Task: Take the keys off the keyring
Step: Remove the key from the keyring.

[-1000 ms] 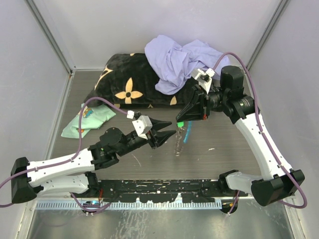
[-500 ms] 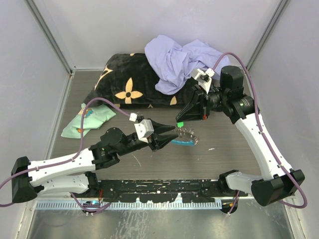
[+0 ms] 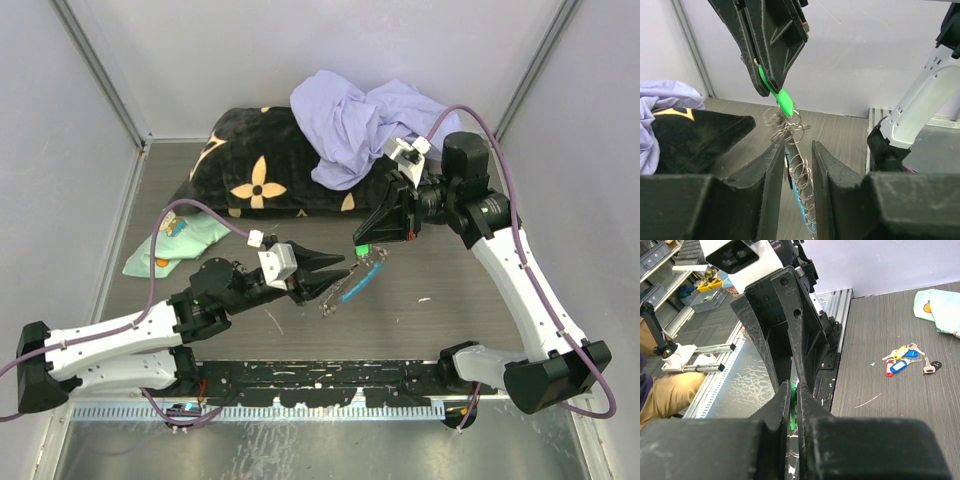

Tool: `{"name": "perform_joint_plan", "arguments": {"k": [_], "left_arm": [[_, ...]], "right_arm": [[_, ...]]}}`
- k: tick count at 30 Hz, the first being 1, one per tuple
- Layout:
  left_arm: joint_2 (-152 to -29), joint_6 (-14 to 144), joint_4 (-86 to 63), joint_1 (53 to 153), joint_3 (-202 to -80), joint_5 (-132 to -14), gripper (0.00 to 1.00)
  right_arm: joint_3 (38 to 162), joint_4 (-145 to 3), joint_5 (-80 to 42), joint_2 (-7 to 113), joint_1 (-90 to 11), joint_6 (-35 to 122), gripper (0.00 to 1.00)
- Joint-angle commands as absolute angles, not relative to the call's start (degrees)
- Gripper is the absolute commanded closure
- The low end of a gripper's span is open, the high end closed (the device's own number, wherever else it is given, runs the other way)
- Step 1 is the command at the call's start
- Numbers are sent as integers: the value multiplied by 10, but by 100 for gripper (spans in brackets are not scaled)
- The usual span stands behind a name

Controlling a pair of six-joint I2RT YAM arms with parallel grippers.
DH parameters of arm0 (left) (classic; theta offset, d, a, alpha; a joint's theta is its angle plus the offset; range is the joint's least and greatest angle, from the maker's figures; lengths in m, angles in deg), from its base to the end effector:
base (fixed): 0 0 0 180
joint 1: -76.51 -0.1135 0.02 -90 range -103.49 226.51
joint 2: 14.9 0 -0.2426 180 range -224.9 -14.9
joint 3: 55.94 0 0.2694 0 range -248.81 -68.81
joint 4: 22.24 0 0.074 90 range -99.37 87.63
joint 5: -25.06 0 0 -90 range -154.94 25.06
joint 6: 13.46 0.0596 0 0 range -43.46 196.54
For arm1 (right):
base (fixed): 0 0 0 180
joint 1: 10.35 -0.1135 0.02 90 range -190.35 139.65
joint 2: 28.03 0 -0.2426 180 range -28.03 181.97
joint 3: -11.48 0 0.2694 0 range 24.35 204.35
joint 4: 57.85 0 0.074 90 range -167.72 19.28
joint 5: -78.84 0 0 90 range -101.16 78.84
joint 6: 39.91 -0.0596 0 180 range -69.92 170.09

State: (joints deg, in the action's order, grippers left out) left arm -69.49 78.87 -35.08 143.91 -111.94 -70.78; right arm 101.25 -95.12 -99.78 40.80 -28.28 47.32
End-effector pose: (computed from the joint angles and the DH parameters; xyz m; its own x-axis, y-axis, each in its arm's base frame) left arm 0.1012 -0.2589 0.3507 0.1334 -0.2152 -0.9674 0.9517 0.3003 0.0644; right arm 0.2256 0.1356 0.4148 -0.3117 -0.0996 -0.9450 -0.9062 -0.2679 0.3271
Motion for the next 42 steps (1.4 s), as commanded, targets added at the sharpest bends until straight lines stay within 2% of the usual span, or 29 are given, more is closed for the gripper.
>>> {"name": "perform_joint_plan", "arguments": {"k": [1, 10, 28, 42], "left_arm": [[-685, 781, -356, 1434, -1126, -736, 72], [-712, 747, -362, 1428, -1134, -764, 81], [-749, 718, -380, 1423, -1151, -744, 72], [-756, 711, -414, 1423, -1149, -717, 71]], "right_arm": [[1020, -929, -1036, 394, -285, 466, 99], [1019, -929, -1036, 393, -286, 466, 99], [1015, -929, -1036, 390, -289, 466, 99], [1012, -928, -1035, 389, -291, 467, 99]]}}
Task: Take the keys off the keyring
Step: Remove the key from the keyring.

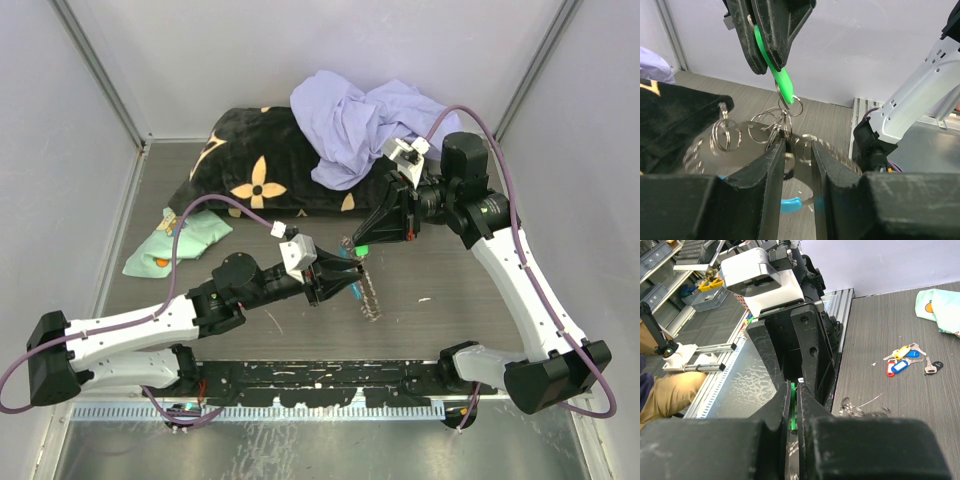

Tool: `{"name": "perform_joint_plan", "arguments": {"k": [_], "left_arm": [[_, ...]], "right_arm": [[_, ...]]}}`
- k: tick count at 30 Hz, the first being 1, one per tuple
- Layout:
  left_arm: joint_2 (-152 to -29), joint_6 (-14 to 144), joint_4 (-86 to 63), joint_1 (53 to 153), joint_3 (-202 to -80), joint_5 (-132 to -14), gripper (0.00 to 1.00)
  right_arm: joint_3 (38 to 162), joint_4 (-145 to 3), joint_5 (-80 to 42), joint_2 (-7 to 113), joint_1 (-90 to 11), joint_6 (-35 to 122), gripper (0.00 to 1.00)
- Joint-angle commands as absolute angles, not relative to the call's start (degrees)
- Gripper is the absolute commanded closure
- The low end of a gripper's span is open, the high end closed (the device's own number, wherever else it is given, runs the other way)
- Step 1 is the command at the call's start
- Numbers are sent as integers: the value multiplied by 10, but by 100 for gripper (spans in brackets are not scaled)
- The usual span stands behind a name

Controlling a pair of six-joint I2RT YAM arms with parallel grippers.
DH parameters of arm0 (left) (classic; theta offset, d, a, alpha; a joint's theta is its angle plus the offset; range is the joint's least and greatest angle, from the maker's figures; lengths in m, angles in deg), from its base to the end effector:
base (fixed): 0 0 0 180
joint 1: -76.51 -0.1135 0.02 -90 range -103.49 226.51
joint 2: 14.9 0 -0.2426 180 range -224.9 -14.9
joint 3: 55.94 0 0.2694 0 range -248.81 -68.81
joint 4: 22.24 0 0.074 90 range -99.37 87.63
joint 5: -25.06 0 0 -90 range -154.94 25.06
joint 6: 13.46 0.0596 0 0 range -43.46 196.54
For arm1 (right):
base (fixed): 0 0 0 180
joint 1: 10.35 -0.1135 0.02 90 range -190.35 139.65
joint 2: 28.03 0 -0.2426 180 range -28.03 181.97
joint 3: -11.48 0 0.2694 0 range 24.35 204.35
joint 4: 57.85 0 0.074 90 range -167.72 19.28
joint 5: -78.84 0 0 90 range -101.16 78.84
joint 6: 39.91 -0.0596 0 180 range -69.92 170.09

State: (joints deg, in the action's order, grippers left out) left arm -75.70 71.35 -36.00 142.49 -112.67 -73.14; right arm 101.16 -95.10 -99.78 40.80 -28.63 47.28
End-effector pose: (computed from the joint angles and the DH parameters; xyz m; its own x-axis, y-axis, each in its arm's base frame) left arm 0.1149 -0.2788 0.3285 -0.0187 -0.1779 -0.9839 0.9636 0.2594 -0.0653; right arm 0.2249 0.1370 0.4143 -0.3128 -0.1021 -0.9443 -0.9039 -0.2733 0.3289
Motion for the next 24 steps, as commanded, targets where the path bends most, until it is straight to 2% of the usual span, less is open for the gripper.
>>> {"name": "perform_joint_plan", "arguments": {"k": [1, 24], "left_arm": [[-755, 710, -414, 1423, -1147, -714, 71], [-765, 714, -431, 1423, -1149, -725, 72]], "right_arm": [[1012, -928, -1035, 389, -291, 467, 99], [1011, -929, -1035, 388, -292, 466, 99]]}}
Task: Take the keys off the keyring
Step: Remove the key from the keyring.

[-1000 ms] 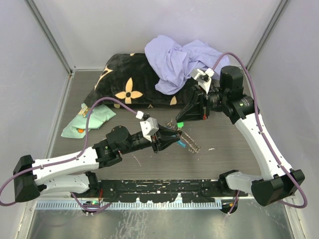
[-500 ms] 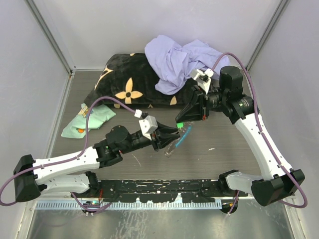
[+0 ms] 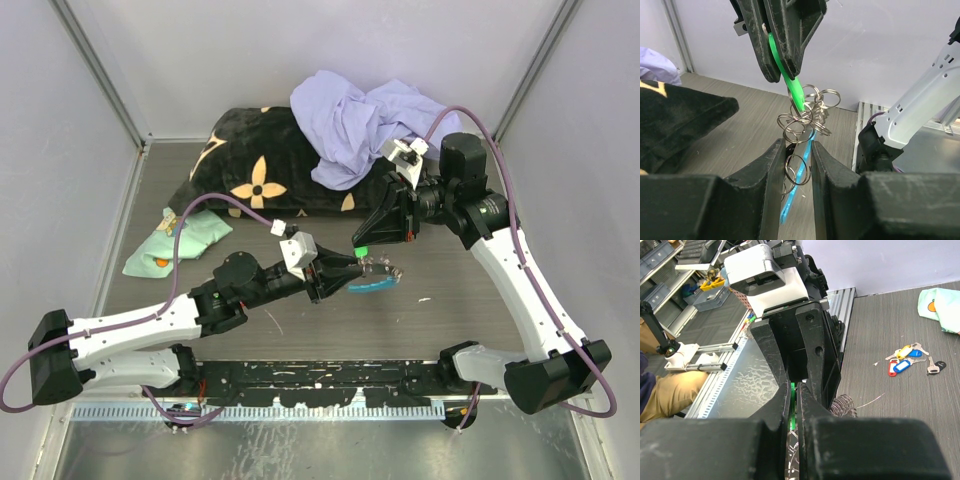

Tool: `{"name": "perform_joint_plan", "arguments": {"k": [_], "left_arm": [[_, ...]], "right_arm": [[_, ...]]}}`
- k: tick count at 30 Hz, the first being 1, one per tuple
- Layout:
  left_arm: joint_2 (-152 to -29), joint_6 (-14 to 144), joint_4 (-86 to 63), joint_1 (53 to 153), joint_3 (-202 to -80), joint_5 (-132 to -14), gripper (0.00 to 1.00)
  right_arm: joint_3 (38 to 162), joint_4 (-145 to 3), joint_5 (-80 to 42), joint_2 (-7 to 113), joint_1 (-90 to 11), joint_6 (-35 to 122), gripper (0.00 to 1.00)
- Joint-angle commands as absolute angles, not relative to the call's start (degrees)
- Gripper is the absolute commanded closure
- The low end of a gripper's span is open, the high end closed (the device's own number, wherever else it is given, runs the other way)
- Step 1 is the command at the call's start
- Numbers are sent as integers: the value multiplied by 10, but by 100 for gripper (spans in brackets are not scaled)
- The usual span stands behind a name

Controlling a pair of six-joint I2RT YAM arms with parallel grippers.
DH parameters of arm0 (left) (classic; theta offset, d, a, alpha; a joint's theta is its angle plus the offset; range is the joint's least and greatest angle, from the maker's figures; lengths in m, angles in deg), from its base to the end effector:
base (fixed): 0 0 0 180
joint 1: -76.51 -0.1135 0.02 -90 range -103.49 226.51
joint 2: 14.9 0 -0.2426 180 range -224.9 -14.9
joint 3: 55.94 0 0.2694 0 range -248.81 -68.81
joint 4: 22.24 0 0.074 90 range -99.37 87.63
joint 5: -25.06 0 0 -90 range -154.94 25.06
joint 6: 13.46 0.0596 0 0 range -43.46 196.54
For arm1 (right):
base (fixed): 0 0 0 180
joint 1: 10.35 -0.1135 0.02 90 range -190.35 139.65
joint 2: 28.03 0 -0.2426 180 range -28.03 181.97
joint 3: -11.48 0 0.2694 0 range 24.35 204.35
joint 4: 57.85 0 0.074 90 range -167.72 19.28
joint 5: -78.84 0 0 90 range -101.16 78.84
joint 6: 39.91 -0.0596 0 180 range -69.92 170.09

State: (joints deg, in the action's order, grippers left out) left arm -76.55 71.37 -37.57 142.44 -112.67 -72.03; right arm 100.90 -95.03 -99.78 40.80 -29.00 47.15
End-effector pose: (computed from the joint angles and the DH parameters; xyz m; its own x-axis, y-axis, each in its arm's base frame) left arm 0.1173 -0.2807 0.3280 -0.0127 -0.1908 -0.9815 0.9583 0.2778 -0.0664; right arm 0.2243 0.1386 0.4129 -0.3171 -0.1057 -0.9425 -0.9004 -0.2785 0.3342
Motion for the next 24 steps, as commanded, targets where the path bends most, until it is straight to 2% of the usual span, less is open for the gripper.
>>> {"name": "perform_joint_plan", "arguments": {"k": [1, 8, 24], "left_arm": [[-764, 713, -432, 1423, -1149, -726, 72], [-765, 713, -432, 1423, -1149, -727, 72], [-769, 702, -441, 1418, -1148, -740, 82]], "right_arm": [[1011, -928, -1035, 388, -292, 466, 99], [1012, -928, -1035, 389, -293, 466, 99], [1012, -928, -1034, 389, -294, 466, 99]]}}
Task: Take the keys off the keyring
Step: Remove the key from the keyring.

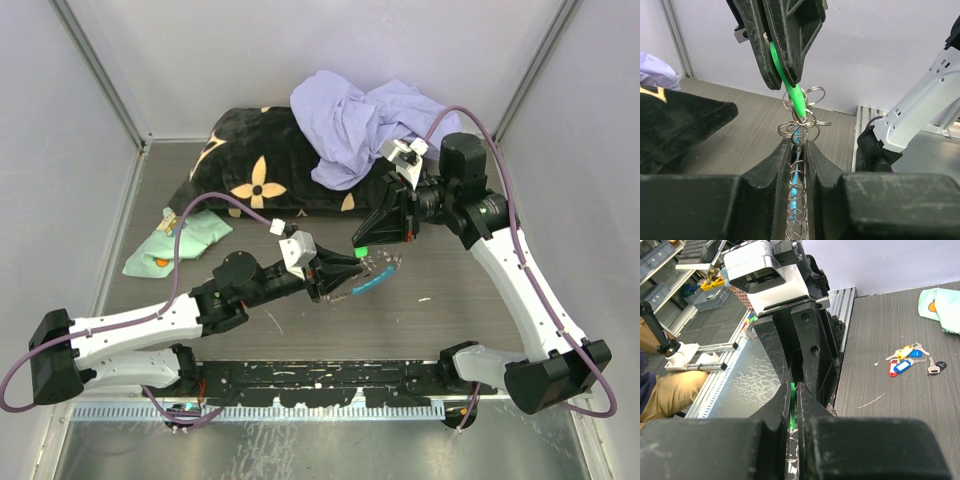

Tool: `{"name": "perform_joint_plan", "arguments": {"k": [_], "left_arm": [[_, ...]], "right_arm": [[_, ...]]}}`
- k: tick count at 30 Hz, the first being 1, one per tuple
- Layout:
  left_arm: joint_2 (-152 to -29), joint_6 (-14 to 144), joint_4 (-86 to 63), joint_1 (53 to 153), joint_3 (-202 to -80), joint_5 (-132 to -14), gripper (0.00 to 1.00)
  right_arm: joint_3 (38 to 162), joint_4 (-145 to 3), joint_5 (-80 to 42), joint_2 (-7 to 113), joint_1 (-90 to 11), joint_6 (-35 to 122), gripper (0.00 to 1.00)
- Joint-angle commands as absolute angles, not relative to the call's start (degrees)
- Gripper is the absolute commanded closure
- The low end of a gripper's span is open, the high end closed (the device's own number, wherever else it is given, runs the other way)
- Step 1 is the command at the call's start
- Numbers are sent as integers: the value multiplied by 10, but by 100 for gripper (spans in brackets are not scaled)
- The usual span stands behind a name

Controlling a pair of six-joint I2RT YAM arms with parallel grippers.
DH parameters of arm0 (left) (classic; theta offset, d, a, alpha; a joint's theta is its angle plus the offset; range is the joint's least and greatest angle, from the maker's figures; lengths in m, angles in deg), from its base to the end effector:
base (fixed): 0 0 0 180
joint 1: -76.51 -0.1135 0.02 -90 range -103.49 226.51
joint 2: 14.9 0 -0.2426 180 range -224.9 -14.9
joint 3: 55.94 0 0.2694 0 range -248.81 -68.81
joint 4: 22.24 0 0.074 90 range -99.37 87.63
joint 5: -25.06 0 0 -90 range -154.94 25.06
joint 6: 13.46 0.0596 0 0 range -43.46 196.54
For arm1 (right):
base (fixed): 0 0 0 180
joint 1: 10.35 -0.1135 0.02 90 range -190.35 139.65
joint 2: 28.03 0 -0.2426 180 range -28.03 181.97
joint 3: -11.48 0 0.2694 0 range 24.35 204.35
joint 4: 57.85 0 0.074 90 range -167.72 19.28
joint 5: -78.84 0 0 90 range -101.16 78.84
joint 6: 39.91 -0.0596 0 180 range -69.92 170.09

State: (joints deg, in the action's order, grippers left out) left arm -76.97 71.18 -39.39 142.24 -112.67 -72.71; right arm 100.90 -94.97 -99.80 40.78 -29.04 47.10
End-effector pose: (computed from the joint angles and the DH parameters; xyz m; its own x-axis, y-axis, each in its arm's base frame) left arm 0.1180 -0.2812 0.3300 -0.0057 -0.2125 -0.9771 0.9613 0.2679 -0.0639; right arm 0.2241 0.1387 0.4131 -0.3166 -0.1058 -0.9426 -0.9003 -0.2795 0.3337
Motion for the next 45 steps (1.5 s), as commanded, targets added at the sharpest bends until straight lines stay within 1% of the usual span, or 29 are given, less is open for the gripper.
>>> {"name": "perform_joint_plan", "arguments": {"k": [1, 7, 22, 32, 40, 45], "left_arm": [[-769, 700, -441, 1417, -1147, -741, 81], [-755, 679, -452, 1408, -1134, -748, 78], [-754, 645, -442, 1388, -1135, -793, 78], [-769, 625, -443, 1376, -1146, -812, 84], [-779, 622, -440, 1372, -1150, -807, 87], [-783, 620, -444, 1369, -1151, -804, 94]], "right_arm": [[1011, -928, -1034, 389, -294, 466, 99], [1011, -928, -1034, 388, -295, 466, 99], [1012, -929, -1034, 389, -295, 466, 99], [1010, -929, -1032, 389, -295, 466, 99], [1010, -926, -1008, 394, -295, 462, 99], [1009, -925, -1002, 397, -295, 462, 99]]}}
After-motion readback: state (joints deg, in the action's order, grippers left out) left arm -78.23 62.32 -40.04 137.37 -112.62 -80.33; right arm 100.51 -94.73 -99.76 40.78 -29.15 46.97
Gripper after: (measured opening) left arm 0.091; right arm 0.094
